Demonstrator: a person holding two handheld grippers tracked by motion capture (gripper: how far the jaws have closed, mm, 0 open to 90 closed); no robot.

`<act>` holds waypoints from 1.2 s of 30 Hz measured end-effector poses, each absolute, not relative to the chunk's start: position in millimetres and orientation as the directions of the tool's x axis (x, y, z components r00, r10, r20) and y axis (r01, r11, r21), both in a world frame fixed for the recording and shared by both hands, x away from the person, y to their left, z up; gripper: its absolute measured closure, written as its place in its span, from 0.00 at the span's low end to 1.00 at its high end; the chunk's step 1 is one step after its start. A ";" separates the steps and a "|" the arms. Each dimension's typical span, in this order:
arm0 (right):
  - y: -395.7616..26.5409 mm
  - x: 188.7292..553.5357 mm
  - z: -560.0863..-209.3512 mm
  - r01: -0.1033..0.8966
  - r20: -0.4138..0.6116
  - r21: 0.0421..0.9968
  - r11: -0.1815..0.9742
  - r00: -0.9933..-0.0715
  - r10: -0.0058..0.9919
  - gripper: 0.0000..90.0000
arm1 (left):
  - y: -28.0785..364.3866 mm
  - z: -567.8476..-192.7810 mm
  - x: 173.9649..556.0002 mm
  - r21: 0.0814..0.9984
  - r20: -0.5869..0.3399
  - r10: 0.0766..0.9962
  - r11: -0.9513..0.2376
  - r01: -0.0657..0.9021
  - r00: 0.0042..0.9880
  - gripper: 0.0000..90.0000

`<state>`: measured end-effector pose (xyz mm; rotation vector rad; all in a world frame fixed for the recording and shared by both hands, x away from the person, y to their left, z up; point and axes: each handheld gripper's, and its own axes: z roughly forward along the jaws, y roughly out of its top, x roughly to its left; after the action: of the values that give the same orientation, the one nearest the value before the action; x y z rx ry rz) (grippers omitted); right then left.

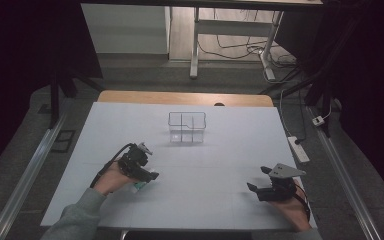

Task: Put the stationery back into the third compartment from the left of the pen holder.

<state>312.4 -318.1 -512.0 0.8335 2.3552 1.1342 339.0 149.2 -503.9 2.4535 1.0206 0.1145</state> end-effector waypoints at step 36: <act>-317.0 311.5 -512.5 0.333 -0.109 0.792 0.511 -0.747 0.656 0.20 | 141.5 -511.4 328.5 0.456 -0.035 0.661 -0.657 0.601 0.749 0.72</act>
<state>311.5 -317.0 -512.5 0.8165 2.3602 1.1132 328.5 141.5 -511.4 2.5035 0.9589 0.1853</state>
